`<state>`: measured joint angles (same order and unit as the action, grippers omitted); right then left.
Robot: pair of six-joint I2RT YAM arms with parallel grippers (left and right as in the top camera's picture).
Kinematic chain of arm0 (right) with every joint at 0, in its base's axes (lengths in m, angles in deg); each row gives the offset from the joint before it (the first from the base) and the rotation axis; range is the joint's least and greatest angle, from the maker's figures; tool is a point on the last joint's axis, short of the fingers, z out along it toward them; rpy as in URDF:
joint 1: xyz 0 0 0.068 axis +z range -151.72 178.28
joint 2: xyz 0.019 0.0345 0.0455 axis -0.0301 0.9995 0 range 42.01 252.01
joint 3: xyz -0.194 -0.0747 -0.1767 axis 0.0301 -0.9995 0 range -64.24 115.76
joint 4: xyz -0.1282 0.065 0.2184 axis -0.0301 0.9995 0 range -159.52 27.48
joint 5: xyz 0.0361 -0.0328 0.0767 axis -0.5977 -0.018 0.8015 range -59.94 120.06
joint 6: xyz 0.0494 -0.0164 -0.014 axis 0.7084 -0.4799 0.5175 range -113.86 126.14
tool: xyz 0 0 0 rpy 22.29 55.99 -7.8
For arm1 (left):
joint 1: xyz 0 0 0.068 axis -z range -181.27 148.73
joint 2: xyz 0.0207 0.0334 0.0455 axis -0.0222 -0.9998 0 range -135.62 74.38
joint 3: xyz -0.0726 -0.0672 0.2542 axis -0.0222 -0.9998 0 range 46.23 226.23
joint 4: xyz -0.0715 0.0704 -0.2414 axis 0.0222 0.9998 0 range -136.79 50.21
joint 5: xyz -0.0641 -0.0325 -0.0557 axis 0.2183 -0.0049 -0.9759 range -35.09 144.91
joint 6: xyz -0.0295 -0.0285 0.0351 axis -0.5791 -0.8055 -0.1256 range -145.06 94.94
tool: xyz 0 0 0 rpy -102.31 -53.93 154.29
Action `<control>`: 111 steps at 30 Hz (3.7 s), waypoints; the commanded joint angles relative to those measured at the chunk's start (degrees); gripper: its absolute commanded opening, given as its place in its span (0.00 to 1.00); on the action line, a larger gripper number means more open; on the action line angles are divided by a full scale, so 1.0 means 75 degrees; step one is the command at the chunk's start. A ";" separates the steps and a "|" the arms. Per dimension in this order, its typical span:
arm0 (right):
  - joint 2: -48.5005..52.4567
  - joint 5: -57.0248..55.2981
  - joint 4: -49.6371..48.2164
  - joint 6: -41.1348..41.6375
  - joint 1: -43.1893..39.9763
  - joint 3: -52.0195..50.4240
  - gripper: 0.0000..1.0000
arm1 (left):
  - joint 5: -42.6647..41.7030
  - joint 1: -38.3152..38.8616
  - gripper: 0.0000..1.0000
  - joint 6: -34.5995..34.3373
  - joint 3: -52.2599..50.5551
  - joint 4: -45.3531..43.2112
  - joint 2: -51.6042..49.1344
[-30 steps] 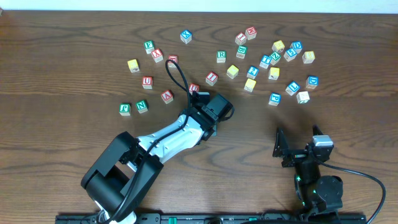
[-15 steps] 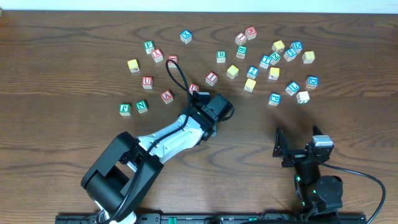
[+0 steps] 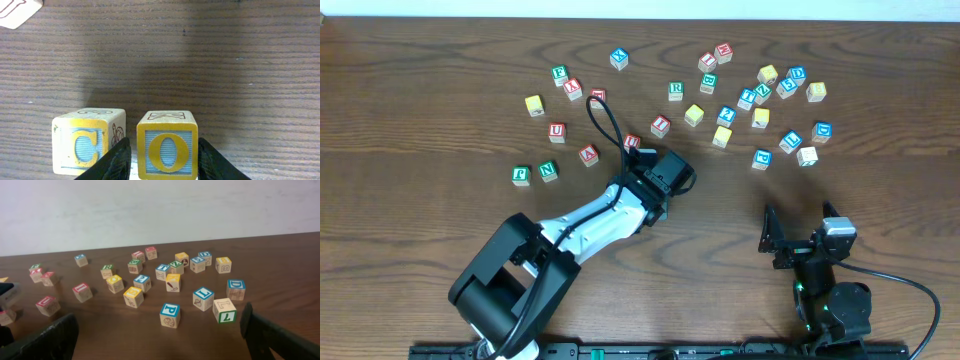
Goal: Spell out CORL
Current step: 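Lower the O block right of the C block and release, then raise the left gripper and move it aside to the left, then move the right gripper up over the far block pile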
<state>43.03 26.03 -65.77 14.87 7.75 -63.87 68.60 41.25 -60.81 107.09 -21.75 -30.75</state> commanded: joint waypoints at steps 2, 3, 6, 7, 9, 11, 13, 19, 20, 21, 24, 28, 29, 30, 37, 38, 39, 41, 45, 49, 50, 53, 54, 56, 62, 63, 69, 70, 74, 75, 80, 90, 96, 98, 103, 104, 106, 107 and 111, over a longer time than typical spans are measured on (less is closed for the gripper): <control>-0.0035 0.0012 0.0032 0.0082 -0.0102 -0.0009 0.99 | 0.0096 -0.0017 0.41 0.0224 -0.0073 0.0015 0.0210; -0.0035 0.0012 0.0032 0.0085 -0.0102 -0.0009 0.99 | 0.0099 -0.0017 0.40 0.0224 -0.0070 0.0017 0.0233; -0.0035 0.0012 0.0032 0.0085 -0.0102 -0.0009 0.99 | 0.0096 -0.0017 0.41 0.0233 -0.0070 0.0017 0.0280; -0.0035 0.0012 0.0032 0.0085 -0.0102 -0.0009 0.99 | 0.0090 -0.0017 0.41 0.0289 -0.0070 0.0017 0.0309; -0.0035 0.0012 0.0032 0.0085 -0.0102 -0.0009 0.99 | 0.0064 -0.0015 0.41 0.0361 -0.0070 0.0017 0.0405; -0.0035 0.0012 0.0032 0.0082 -0.0102 -0.0009 0.99 | 0.0067 -0.0017 0.41 0.0513 -0.0070 0.0017 0.0565; -0.0035 0.0012 0.0032 0.0085 -0.0102 -0.0009 0.99 | 0.0064 -0.0015 0.40 0.0568 -0.0070 0.0020 0.0734; -0.0035 0.0012 0.0032 0.0085 -0.0102 -0.0009 0.99 | 0.0044 -0.0015 0.40 0.0746 -0.0070 0.0189 0.1757; -0.0035 0.0012 0.0032 0.0085 -0.0102 -0.0009 0.99 | 0.0044 -0.0017 0.41 0.0854 -0.0070 0.0192 0.1880; -0.0035 0.0012 0.0032 0.0082 -0.0102 -0.0009 0.99 | 0.0044 -0.0017 0.41 0.0944 -0.0070 0.0195 0.1993; -0.0035 0.0012 0.0032 0.0082 -0.0102 -0.0009 0.99 | 0.0047 -0.0017 0.41 0.1209 -0.0070 0.0224 0.2308; -0.0035 0.0012 0.0032 0.0082 -0.0102 -0.0006 0.99 | 0.0044 -0.0026 0.47 0.1559 -0.0070 0.0373 0.2844; -0.0035 0.0012 0.0032 0.0085 -0.0102 -0.0009 0.99 | 0.0047 -0.0038 0.47 0.1638 -0.0070 0.0428 0.3008; -0.0035 0.0012 0.0032 0.0085 -0.0102 -0.0009 0.99 | 0.0044 -0.0064 0.47 0.1725 -0.0070 0.0481 0.3159; -0.0035 0.0012 0.0032 0.0085 -0.0102 -0.0009 0.99 | -0.0533 -0.0554 0.47 0.2177 -0.0061 0.0656 0.4334; -0.0035 0.0012 0.0032 0.0082 -0.0102 -0.0009 0.99 | -0.0659 -0.0638 0.47 0.2194 -0.0055 0.0662 0.4368; -0.0035 0.0012 0.0032 0.0082 -0.0102 -0.0009 0.99 | -0.0807 -0.0740 0.47 0.2229 -0.0041 0.0667 0.4380; -0.0035 0.0012 0.0032 0.0085 -0.0102 -0.0009 0.99 | -0.0947 -0.1029 0.55 0.2259 -0.0032 0.0743 0.4380; -0.0035 0.0012 0.0032 0.0085 -0.0102 -0.0009 0.99 | -0.1035 -0.1378 0.55 0.2285 0.0006 0.0766 0.4380; -0.0035 0.0012 0.0032 0.0085 -0.0102 -0.0009 0.99 | -0.1081 -0.1629 0.55 0.2512 0.0009 0.0772 0.4380; -0.0035 0.0012 0.0032 0.0082 -0.0102 -0.0009 0.99 | -0.1081 -0.1711 0.55 0.2565 0.0009 0.0772 0.4380; -0.0035 0.0012 0.0032 0.0085 -0.0102 -0.0009 0.99 | -0.1084 -0.2057 0.55 0.2766 0.0009 0.0796 0.4386; -0.0035 0.0012 0.0032 0.0082 -0.0102 -0.0009 0.99 | -0.1084 -0.2197 0.55 0.2821 0.0009 0.0807 0.4389; -0.0035 0.0012 0.0032 0.0082 -0.0102 -0.0009 0.99 | -0.1081 -0.2465 0.55 0.2824 0.0009 0.0854 0.4389; -0.0035 0.0012 0.0032 0.0085 -0.0102 -0.0009 0.99 | -0.1087 -0.3450 0.55 0.3200 0.0009 0.1137 0.4392; -0.0035 0.0012 0.0032 0.0085 -0.0102 -0.0009 0.99 | -0.1090 -0.3617 0.55 0.3290 0.0009 0.1177 0.4392; -0.0035 0.0012 0.0032 0.0085 -0.0102 -0.0009 0.99 | -0.1746 -0.4596 0.55 0.3742 0.0009 0.1256 0.4444; -0.0035 0.0012 0.0032 0.0082 -0.0102 -0.0009 0.99 | -0.1932 -0.4756 0.55 0.3850 0.0009 0.1250 0.4459; -0.0035 0.0012 0.0032 0.0085 -0.0102 -0.0009 0.99 | -0.2821 -0.5511 0.55 0.4170 0.0009 0.1212 0.4517; -0.0035 0.0012 0.0032 0.0085 -0.0102 -0.0009 0.99 | -0.3246 -0.5756 0.55 0.4275 0.0009 0.1166 0.4517; -0.0035 0.0012 0.0032 0.0085 -0.0102 -0.0009 0.99 | -0.4972 -0.6583 0.55 0.4628 0.0009 0.0938 0.4517; -0.0035 -0.0353 -0.0017 0.0087 -0.0102 -0.0006 0.99 | -0.5823 -0.6781 0.55 0.6111 0.0009 0.1174 0.4514; -0.0035 0.0230 0.0006 0.0143 -0.0102 -0.0006 0.99 | -0.5432 -0.6854 0.55 0.6540 0.0009 0.1174 0.4514; -0.0032 0.0705 -0.0096 -0.0023 -0.0102 -0.0006 0.99 | -0.4919 -0.6985 0.55 0.6540 0.0009 0.1169 0.4514; 0.0402 0.1035 -0.0085 -0.0149 -0.0102 0.0638 0.99 | -0.4876 -0.7318 0.55 0.6540 0.0009 0.1134 0.4473; 0.0641 0.0903 -0.0006 -0.0160 -0.0102 0.0965 0.99 | -0.4878 -0.7335 0.55 0.6540 0.0009 0.1113 0.4462; 0.1501 0.0816 0.0070 -0.0417 -0.0102 0.1970 0.99 | -0.4878 -0.7332 0.55 0.6540 0.0009 0.1070 0.4401; 0.2250 0.0839 0.0172 -0.0481 -0.0102 0.2766 0.99 | -0.4876 -0.7332 0.55 0.6540 0.0009 0.1029 0.4339; 0.5680 0.1594 0.2363 -0.1346 -0.0093 0.6432 0.99 | -0.4873 -0.7332 0.66 0.6537 0.0000 0.1032 0.4269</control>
<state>70.85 33.94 -56.24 10.50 7.75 -31.44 31.51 -13.57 -12.74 107.06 -13.77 1.84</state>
